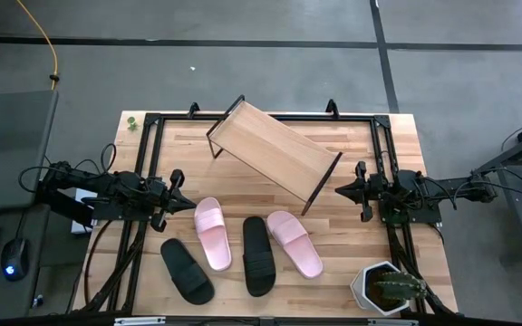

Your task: Pick and place slides into the shelf

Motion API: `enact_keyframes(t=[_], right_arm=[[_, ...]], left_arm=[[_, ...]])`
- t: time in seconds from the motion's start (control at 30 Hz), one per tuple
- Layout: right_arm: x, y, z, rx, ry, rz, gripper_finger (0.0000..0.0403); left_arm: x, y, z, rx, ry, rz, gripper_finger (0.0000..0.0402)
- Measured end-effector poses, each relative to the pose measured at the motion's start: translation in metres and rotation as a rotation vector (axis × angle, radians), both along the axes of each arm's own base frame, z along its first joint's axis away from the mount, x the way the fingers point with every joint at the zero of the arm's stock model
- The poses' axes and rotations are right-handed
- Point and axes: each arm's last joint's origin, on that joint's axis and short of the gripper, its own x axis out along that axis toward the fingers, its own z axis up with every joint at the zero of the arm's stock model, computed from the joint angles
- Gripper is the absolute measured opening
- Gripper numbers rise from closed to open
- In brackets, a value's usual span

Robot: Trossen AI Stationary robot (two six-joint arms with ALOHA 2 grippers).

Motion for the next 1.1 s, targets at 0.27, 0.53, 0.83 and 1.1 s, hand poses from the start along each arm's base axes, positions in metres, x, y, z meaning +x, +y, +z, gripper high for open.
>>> enact_keyframes(t=[0.27,0.53,0.83,1.1], right_arm=[[0.0,0.0,-0.0001,0.0,0.001,-0.001,0.0],[0.0,0.0,0.0003,0.014,-0.004,0.0,0.0],[0.0,0.0,0.0005,0.046,-0.005,0.0,0.0],[0.0,0.0,0.0014,0.161,-0.015,0.006,0.0]], left_arm=[[0.0,0.0,0.0,0.0,0.0,0.0,0.0001],[0.0001,0.0007,0.0004,0.0,-0.004,0.025,0.0001],[0.0001,0.0007,0.0005,-0.001,-0.005,0.025,0.0001],[0.0001,0.0007,0.0005,-0.05,0.001,0.024,0.0001]])
